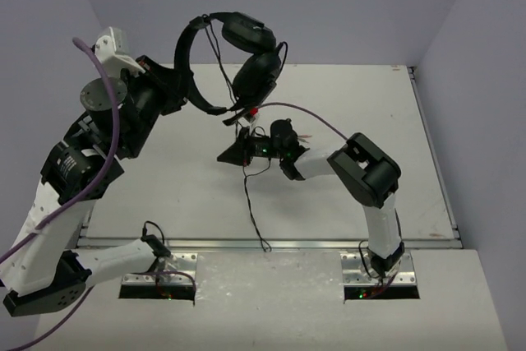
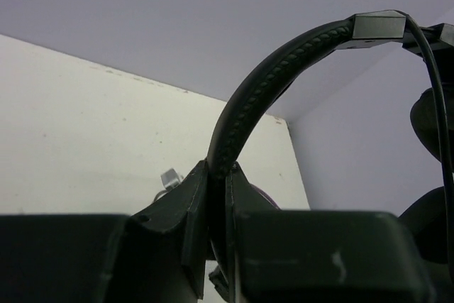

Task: Wrap the headphones

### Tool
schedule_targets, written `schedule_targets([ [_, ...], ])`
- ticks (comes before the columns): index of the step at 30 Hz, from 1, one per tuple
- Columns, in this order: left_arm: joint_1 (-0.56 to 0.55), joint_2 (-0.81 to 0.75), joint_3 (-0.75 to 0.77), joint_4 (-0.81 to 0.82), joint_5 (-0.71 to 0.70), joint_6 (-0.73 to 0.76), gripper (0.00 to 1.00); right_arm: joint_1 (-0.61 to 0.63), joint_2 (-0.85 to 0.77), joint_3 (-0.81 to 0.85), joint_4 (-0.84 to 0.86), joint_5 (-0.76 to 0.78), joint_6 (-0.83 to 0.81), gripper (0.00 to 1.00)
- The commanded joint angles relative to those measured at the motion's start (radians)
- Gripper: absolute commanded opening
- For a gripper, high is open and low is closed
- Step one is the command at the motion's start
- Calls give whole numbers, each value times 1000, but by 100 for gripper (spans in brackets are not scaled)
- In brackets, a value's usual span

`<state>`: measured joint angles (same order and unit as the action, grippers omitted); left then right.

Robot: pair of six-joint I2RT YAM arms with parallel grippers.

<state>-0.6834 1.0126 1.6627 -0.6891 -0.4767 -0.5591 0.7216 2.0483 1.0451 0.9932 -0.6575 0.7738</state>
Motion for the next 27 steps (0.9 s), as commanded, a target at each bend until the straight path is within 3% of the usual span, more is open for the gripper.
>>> schedule_targets([
  [1, -7, 53, 90, 16, -206, -71, 0, -4, -33, -97, 123, 22, 31, 1],
  [3, -7, 93, 133, -30, -296, -73, 0, 2, -60, -157, 156, 30, 30, 1],
  [7, 11, 246, 241, -78, -421, -49, 0, 67, -203, -366, 61, 117, -80, 1],
  [11, 220, 368, 339, -99, -228, -73, 0, 180, -428, -490, -146, 281, -221, 1],
  [16, 422, 539, 431, -130, -148, -59, 0, 372, -654, -601, -419, 608, -349, 1],
  [22, 559, 629, 364, -76, -108, -32, 0, 559, -844, -580, -649, 823, -444, 1],
  [27, 648, 667, 278, -26, -135, -15, 0, 660, -962, -465, -853, 887, -507, 1],
])
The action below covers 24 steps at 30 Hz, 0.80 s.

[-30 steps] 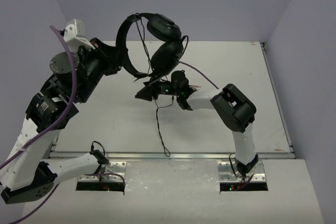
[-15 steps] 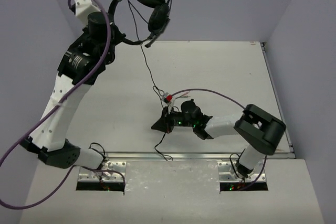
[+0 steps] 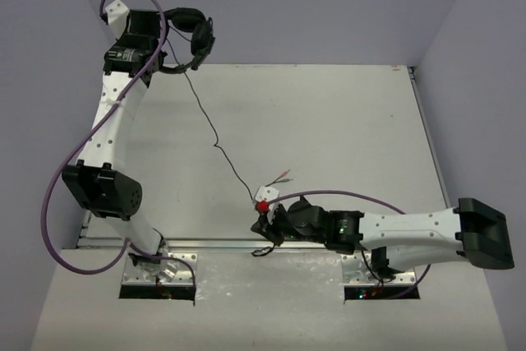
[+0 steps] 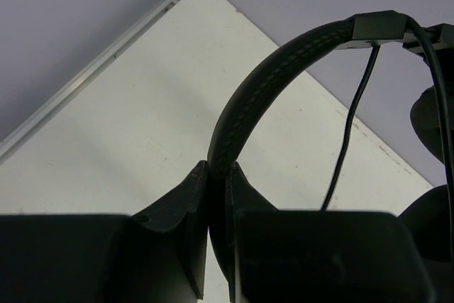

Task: Wrap the headphones

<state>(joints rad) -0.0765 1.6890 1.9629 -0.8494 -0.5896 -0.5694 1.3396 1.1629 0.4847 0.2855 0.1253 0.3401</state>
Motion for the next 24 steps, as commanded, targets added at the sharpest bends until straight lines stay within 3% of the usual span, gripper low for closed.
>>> schedule_targets([
  [1, 50, -5, -35, 151, -16, 5, 0, 59, -89, 121, -179, 114, -87, 1],
  [4, 73, 24, -65, 168, -21, 6, 0, 127, -127, 238, -340, 230, -157, 1],
  [12, 72, 23, -291, 349, 49, 48, 0, 127, -140, 514, -592, 397, -358, 1],
  [18, 72, 64, -259, 322, 99, 52, 0, 127, -141, 661, -683, 413, -441, 1],
  [24, 118, 132, -184, 245, 287, -9, 0, 127, -134, 730, -762, 413, -478, 1],
])
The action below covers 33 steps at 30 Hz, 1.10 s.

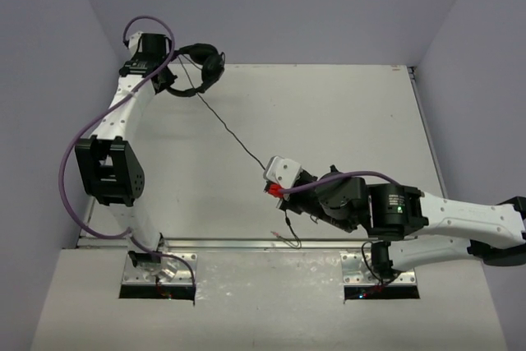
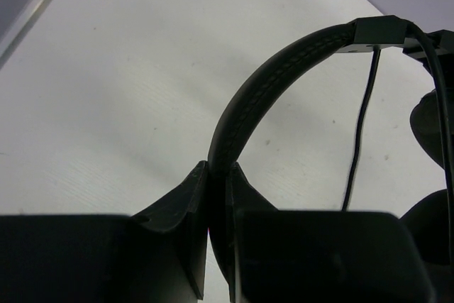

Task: Wrap the headphones

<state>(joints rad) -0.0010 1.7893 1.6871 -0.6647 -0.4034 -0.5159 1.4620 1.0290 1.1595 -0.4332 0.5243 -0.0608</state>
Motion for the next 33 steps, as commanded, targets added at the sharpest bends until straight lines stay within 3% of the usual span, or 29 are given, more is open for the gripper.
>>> schedule_targets([
  [1, 58, 56, 103, 33, 103, -71, 0, 4, -4, 48, -70, 8, -62, 1],
  [6, 59, 73, 76, 59, 66, -44, 0, 4, -52, 22, -73, -12, -63, 1],
  [10, 10, 70, 40, 133, 63, 51, 0, 4, -29, 135, -104, -35, -100, 1],
  [12, -124, 76, 52, 137, -103, 94, 0, 4, 5, 184, -111, -37, -140, 1],
  [16, -306, 108, 71, 172, -264, 218, 0, 4, 77, 357, -121, -9, -218, 1],
  [20, -445, 18, -151, 327, -302, 278, 0, -18, 118, 477, -95, 34, -312, 1],
  [26, -649, -208, -478, 647, -328, 375, 0, -244, 230, 644, -200, -106, -252, 1],
  [28, -682, -266, -524, 685, -347, 376, 0, -366, 209, 615, -185, -188, -226, 1],
  [33, -714, -401, -735, 787, -229, 379, 0, -578, 192, 609, -151, -318, -201, 1],
])
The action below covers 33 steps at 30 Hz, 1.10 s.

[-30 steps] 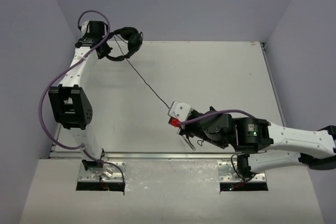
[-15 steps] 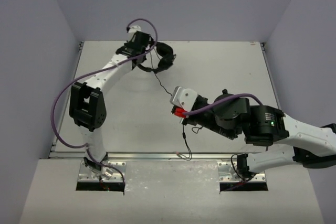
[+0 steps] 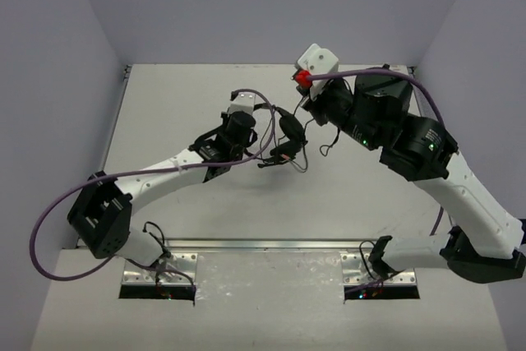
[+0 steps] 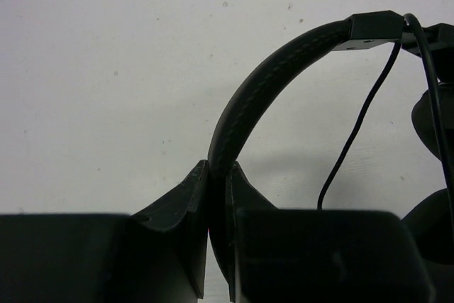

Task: Wrap the headphones

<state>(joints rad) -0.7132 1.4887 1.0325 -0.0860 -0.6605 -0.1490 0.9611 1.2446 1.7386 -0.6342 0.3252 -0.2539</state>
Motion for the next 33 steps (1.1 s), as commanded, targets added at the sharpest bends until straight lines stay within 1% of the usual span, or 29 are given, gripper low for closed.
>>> schedule_targets([
  [1, -26, -119, -115, 239, 36, 22, 0, -103, -14, 47, 44, -133, -11, 1],
  [2, -38, -136, -146, 297, 59, 37, 0, -152, 8, 91, 25, -149, -21, 1],
  [3, -48, -163, -190, 314, 74, 51, 0, -177, 24, 117, 15, -159, -30, 1],
  [6, -57, -205, -238, 344, 148, 55, 0, -277, 73, 157, 21, -170, -70, 1],
  [7, -71, -214, -271, 354, 168, 60, 0, -309, 85, 162, 24, -201, -55, 1],
  [8, -77, -219, -281, 361, 167, 63, 0, -382, 102, 179, 2, -237, -32, 1],
  [9, -80, -216, -285, 351, 170, 55, 0, -409, 137, 209, -1, -265, -6, 1],
  [11, -83, -194, -267, 301, 179, 40, 0, -430, 174, 248, -13, -320, 48, 1],
  [14, -94, -133, -237, 252, 197, 32, 0, -430, 251, 303, -24, -376, 108, 1],
  [17, -94, -96, -157, 149, 125, -46, 0, -411, 300, 331, -38, -475, 181, 1],
  [20, -98, -132, -140, 166, 228, -8, 0, -407, 274, 227, 45, -462, 190, 1],
  [21, -100, -148, -144, 172, 246, -3, 0, -410, 271, 210, 56, -419, 182, 1],
  [22, -103, -165, -144, 170, 269, -3, 0, -418, 271, 199, 60, -411, 171, 1],
  [25, -104, -244, -181, 190, 359, 11, 0, -494, 286, 184, 54, -423, 171, 1],
  [27, -114, -287, -187, 184, 383, 8, 0, -522, 299, 184, 50, -426, 165, 1],
  [30, -141, -308, -167, 100, 429, -3, 0, -568, 325, 203, 50, -419, 151, 1],
  [33, -192, -311, -158, 20, 420, -1, 1, -628, 355, 251, 44, -436, 191, 1],
])
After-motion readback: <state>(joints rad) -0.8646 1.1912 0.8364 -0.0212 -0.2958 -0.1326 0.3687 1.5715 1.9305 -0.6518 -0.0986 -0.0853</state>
